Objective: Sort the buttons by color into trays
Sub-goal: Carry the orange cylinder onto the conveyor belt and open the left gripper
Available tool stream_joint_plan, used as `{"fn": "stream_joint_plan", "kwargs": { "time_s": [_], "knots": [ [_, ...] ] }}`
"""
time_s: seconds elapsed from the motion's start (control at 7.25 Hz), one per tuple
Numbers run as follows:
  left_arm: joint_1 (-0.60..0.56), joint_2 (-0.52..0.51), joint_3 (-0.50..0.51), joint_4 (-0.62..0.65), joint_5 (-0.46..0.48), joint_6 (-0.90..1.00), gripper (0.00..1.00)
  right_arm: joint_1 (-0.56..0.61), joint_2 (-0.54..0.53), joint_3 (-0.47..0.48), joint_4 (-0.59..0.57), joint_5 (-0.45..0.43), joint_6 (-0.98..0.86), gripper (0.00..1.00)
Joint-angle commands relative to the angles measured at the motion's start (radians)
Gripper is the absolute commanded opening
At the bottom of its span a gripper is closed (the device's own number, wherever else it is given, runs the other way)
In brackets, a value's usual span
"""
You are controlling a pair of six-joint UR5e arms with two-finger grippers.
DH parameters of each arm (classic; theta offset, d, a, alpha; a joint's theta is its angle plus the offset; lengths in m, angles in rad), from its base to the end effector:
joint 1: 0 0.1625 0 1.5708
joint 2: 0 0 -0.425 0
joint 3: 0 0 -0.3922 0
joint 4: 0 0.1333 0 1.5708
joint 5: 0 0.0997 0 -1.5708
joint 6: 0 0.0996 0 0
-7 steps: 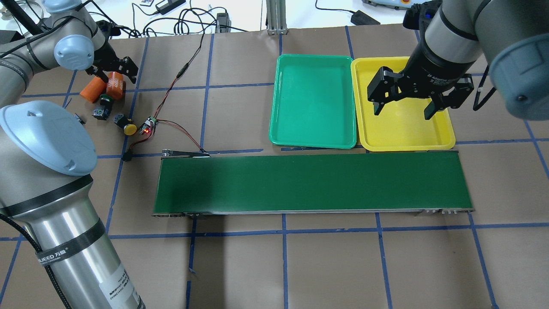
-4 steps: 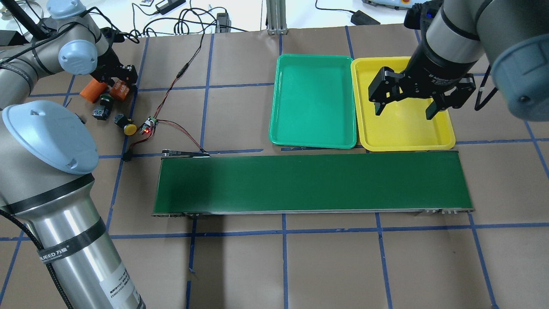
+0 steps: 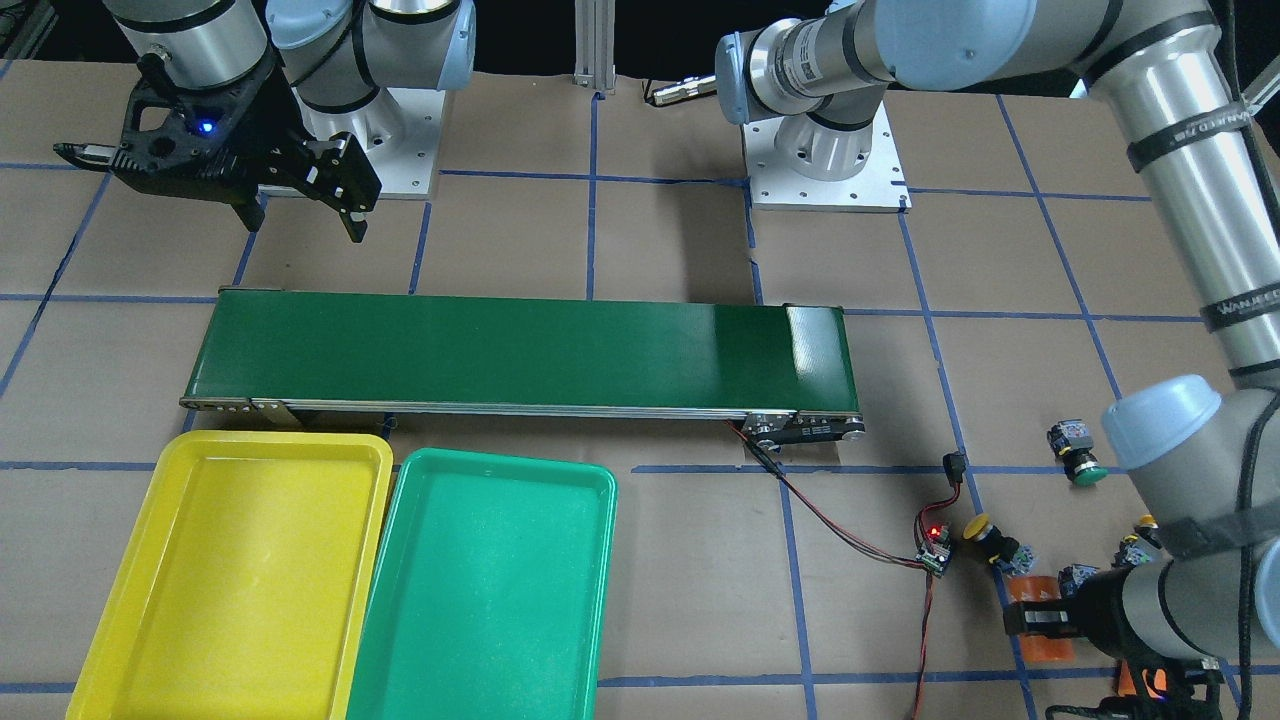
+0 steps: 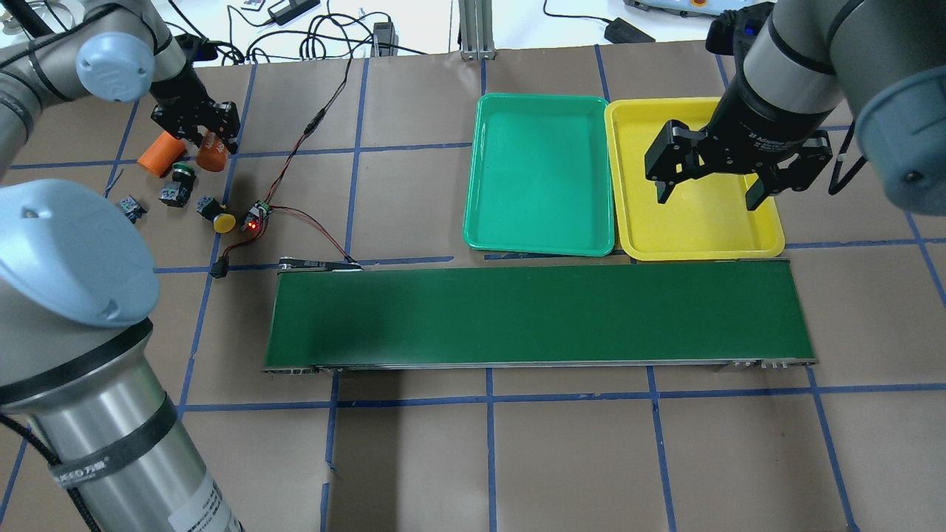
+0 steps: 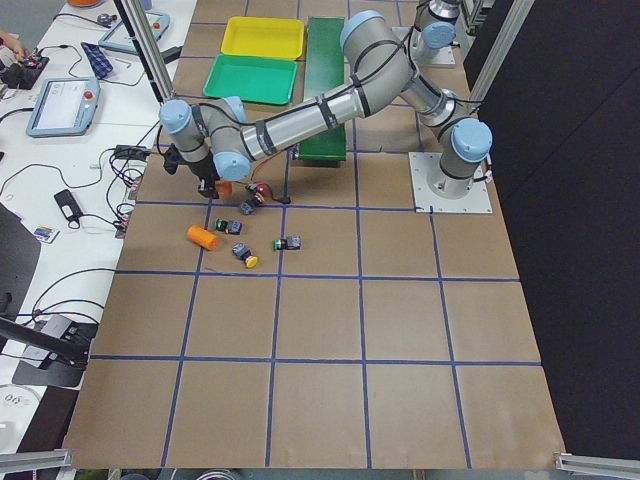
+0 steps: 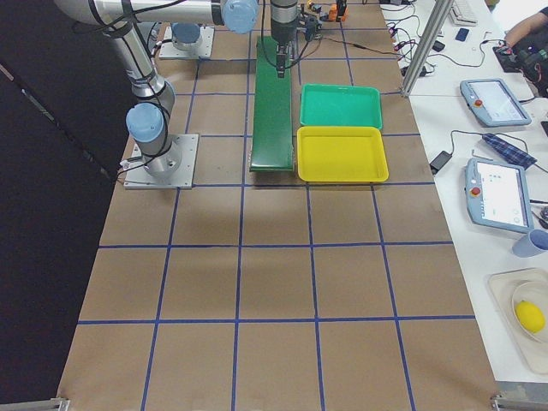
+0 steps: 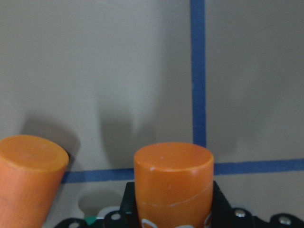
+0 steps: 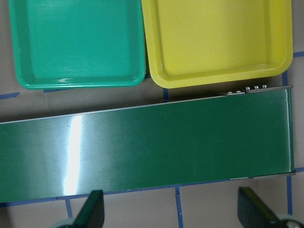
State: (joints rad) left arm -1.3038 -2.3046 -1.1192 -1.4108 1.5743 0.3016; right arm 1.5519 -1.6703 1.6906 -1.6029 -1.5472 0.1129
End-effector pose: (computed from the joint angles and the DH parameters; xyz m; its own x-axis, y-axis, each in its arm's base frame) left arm 0.0691 -0.7567 0.2579 -0.9989 0.0329 0.0329 0.0365 0.9924 0.1174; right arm 0.1271 -0.4533 0.4790 -0.9911 0.1311 -0.0248 0.1314 0.9913 -0.0091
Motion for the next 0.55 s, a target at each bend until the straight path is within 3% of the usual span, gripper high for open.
{"fn": "stream_joint_plan", "kwargs": {
  "time_s": [0.0,0.41],
  "knots": [
    [-0.13,0.195,-0.217,-0.059,-0.007,0.002,0.0,-0.004,-0.003,0.006,0.0,-0.02,0.001,1.0],
    [-0.238,0.416,-0.544,-0.045,-0.02,0.302,0.0,-0.006,-0.005,0.021,0.004,-0.036,0.004,1.0]
  ]
}}
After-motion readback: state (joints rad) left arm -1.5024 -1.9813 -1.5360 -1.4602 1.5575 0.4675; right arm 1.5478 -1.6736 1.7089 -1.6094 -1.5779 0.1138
